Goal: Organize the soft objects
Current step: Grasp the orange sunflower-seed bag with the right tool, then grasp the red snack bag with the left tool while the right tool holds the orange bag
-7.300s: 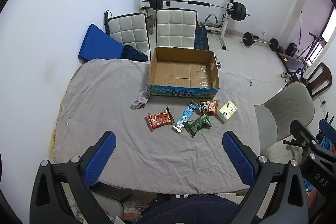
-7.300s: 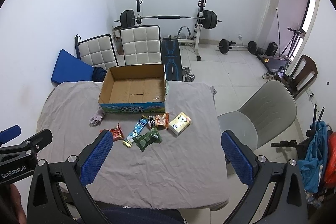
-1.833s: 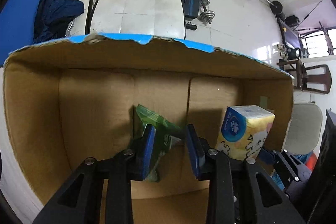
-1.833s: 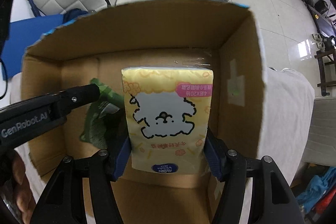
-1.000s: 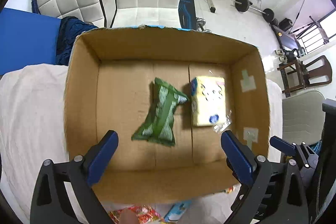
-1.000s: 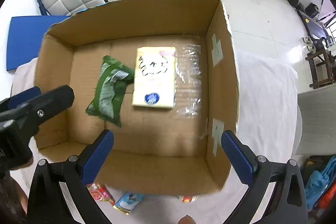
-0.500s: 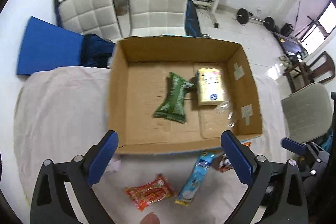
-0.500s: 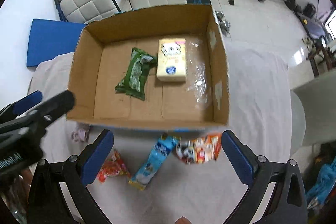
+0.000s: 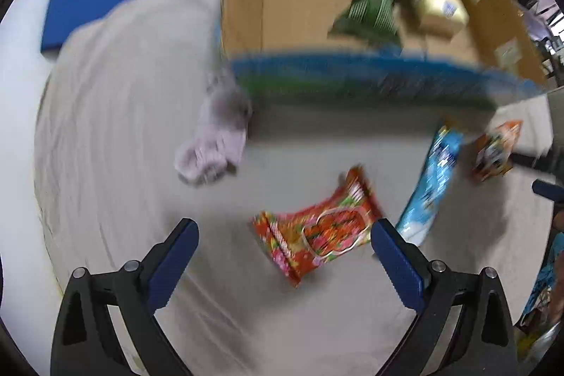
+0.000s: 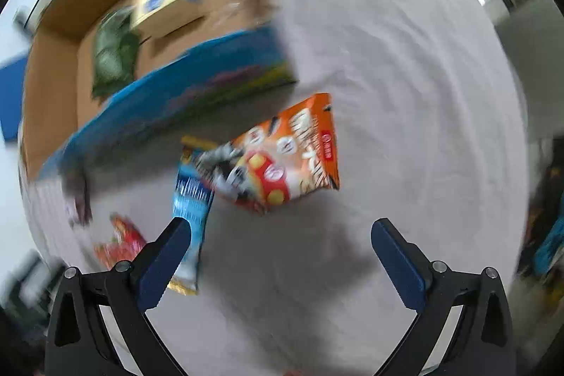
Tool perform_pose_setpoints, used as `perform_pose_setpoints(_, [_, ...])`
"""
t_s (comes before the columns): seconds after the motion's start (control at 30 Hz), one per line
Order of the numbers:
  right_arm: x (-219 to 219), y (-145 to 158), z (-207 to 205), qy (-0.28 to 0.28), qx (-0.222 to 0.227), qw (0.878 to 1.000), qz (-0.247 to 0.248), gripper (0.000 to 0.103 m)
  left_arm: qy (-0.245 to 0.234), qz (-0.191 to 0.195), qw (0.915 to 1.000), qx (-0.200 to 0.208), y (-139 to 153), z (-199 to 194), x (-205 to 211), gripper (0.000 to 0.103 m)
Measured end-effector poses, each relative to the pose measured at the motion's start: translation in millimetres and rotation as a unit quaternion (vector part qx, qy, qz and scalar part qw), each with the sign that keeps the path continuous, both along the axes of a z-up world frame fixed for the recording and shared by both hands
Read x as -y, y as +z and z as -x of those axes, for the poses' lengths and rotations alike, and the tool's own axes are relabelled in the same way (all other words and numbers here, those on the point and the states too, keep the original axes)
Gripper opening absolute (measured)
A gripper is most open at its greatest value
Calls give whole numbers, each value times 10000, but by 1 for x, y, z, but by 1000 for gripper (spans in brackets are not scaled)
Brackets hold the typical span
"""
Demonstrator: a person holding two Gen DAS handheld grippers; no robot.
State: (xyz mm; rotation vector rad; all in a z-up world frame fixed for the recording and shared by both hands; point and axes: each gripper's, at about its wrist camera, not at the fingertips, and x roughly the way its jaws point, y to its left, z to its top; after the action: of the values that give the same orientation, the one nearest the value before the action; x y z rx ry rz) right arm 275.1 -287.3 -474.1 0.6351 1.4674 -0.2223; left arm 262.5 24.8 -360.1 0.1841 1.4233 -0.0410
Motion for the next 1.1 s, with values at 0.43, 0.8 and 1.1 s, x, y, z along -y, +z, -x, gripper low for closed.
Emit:
perform_pose_setpoints(0.43, [20, -60, 7, -1790, -141, 9788, -982, 55, 269, 17, 9987, -425, -49, 0, -17, 100])
perform_pose_setpoints(0.8, [-59, -44, 57, 1564, -752, 9816, 796, 53, -1945, -980, 9739, -637, -69, 20, 37, 100])
perform_pose_setpoints(1.1, [-110, -59, 71, 2392, -890, 9593, 1208, 53, -2141, -812, 9670, -1119, -111, -4, 57, 59])
